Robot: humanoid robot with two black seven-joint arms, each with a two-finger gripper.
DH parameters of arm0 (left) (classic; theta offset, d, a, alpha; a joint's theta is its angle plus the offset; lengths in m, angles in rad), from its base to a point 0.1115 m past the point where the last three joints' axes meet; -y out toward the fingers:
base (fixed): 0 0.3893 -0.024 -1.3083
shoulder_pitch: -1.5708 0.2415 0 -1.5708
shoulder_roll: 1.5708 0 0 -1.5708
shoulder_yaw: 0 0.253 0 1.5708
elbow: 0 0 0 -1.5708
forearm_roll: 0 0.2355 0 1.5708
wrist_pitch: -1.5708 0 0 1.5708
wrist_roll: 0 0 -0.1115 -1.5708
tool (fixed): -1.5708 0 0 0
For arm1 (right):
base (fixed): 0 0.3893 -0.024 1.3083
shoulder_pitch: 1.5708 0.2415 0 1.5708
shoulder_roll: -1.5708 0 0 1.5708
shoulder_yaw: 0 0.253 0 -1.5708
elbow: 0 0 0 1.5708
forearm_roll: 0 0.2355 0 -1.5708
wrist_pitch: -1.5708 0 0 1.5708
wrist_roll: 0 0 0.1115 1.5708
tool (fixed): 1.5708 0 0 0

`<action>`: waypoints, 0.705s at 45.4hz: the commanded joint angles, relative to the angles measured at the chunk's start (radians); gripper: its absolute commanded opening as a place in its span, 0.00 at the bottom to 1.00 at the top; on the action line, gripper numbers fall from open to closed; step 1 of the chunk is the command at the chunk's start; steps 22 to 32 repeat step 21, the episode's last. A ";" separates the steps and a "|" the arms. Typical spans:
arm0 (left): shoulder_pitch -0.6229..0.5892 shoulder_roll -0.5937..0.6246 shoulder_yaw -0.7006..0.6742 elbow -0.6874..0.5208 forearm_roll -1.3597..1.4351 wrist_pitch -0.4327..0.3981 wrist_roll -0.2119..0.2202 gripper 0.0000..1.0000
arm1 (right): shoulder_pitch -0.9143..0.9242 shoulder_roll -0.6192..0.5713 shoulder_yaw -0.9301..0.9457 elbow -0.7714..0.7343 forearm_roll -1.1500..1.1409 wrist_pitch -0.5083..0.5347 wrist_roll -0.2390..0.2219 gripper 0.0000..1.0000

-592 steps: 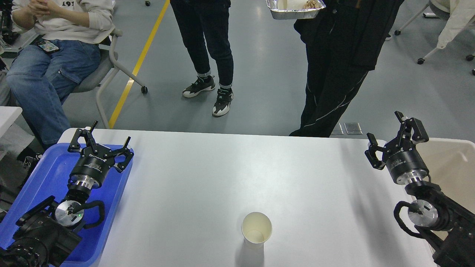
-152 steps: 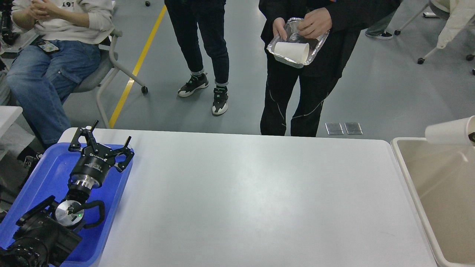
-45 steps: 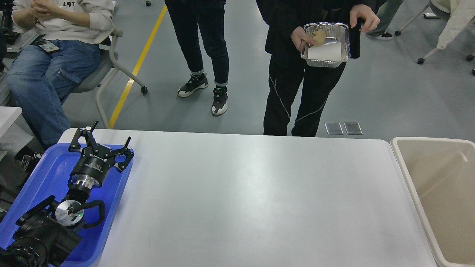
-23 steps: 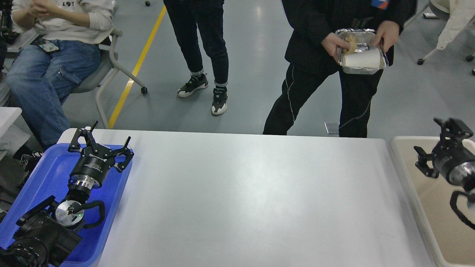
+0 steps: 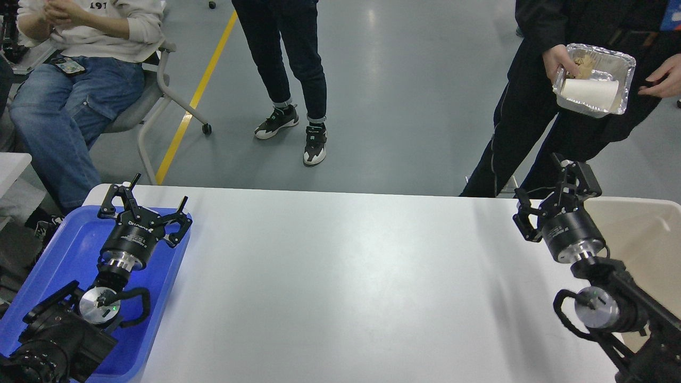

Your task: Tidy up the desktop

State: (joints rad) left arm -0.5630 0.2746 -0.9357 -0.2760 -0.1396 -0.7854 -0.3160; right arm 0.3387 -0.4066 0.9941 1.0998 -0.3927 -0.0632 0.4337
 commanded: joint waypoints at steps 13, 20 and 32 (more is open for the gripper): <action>0.000 0.000 0.000 0.001 0.000 0.000 0.000 1.00 | -0.056 0.127 0.031 0.015 -0.104 -0.079 0.086 1.00; 0.000 0.000 0.000 0.000 0.000 0.000 0.000 1.00 | -0.064 0.126 0.031 0.014 -0.106 -0.079 0.085 1.00; 0.000 0.000 0.000 0.000 0.000 0.000 0.000 1.00 | -0.064 0.126 0.031 0.008 -0.106 -0.079 0.085 1.00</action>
